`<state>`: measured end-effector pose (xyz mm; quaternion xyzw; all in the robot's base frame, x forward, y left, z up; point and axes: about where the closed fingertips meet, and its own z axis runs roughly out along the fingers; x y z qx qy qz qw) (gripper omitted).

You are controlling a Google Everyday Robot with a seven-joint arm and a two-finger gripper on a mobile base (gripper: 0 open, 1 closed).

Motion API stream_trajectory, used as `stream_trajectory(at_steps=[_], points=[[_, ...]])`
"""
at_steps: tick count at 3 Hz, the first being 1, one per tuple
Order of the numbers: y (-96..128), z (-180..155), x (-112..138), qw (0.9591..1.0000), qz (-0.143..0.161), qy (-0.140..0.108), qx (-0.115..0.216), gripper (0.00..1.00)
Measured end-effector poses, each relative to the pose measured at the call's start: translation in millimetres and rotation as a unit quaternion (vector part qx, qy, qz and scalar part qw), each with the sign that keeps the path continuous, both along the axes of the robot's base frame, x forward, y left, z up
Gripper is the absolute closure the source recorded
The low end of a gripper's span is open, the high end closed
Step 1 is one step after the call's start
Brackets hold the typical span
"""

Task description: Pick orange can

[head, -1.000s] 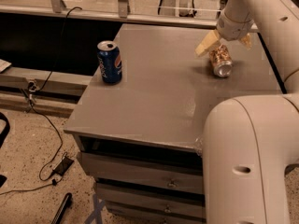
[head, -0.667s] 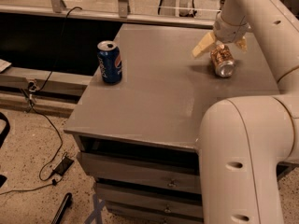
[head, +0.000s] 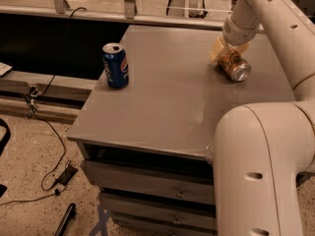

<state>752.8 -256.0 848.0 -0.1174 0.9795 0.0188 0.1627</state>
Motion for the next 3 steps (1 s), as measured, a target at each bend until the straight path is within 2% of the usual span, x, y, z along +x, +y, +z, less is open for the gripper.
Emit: stream_trajectory(at_steps=[1, 2, 3], points=[[5.2, -2.9, 2.5, 0.999, 0.043, -0.012, 0.006, 0.65], [13.0, 9.5, -0.1, 0.9928, 0.11, -0.039, 0.026, 0.88], [17.3, 49.9, -10.7, 0.9797, 0.179, -0.084, 0.031, 1.0]])
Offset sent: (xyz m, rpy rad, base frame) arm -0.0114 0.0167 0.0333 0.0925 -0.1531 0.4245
